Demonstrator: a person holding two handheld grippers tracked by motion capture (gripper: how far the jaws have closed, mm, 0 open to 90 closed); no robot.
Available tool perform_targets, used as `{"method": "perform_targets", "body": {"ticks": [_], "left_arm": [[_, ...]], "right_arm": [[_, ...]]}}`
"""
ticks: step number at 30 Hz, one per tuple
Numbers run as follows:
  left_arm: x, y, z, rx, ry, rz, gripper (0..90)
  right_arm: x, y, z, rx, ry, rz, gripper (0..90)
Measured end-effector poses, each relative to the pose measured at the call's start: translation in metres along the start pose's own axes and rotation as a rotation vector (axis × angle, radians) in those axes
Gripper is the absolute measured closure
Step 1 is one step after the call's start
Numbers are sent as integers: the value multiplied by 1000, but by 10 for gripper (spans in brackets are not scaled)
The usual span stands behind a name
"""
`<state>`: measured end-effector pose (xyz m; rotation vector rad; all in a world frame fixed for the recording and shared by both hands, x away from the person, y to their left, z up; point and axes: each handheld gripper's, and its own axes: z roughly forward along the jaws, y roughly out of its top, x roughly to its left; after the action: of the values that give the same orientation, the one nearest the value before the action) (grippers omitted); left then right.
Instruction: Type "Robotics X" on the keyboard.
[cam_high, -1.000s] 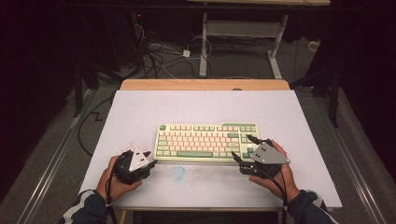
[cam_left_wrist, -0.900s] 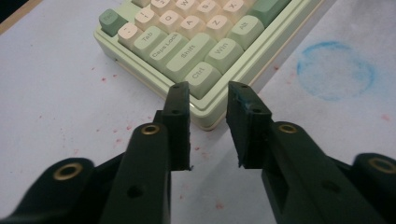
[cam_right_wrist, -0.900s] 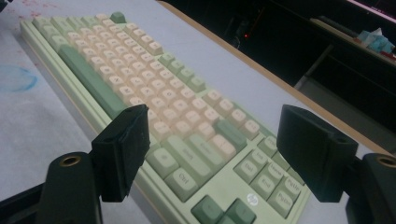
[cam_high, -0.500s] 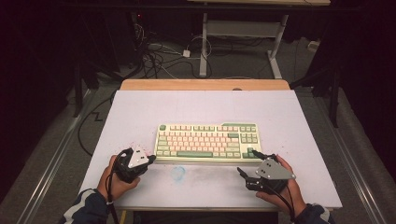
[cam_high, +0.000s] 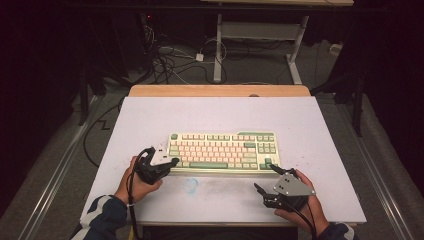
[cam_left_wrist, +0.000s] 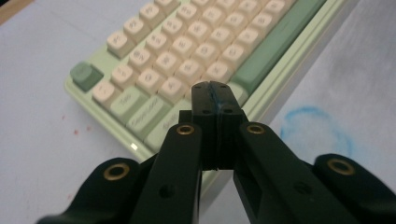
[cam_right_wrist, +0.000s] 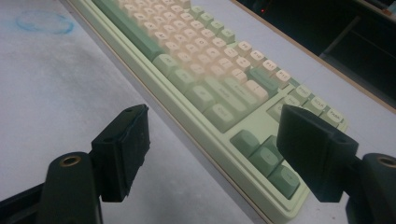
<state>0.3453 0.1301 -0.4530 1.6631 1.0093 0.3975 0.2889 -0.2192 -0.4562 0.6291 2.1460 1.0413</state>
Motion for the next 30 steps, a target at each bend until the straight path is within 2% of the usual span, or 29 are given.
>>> {"method": "perform_targets", "body": {"ticks": [2,7,11,20,26,30], "left_arm": [[-4,5,7,7,-23,-15,875],[-12,8,30,32,-23,12,875],[-15,8,41,46,-26,26,875],[-15,5,53,79,-23,27,875],[-17,3,59,106,-27,44,875],[-17,3,60,102,-23,45,874]], "right_arm": [[0,-1,1,7,2,-2,261],[0,-2,3,17,12,-10,261],[0,-3,4,28,19,-14,261],[2,-4,7,43,24,-34,261],[2,-4,7,43,25,-33,261],[2,-4,7,45,27,-33,261]]}}
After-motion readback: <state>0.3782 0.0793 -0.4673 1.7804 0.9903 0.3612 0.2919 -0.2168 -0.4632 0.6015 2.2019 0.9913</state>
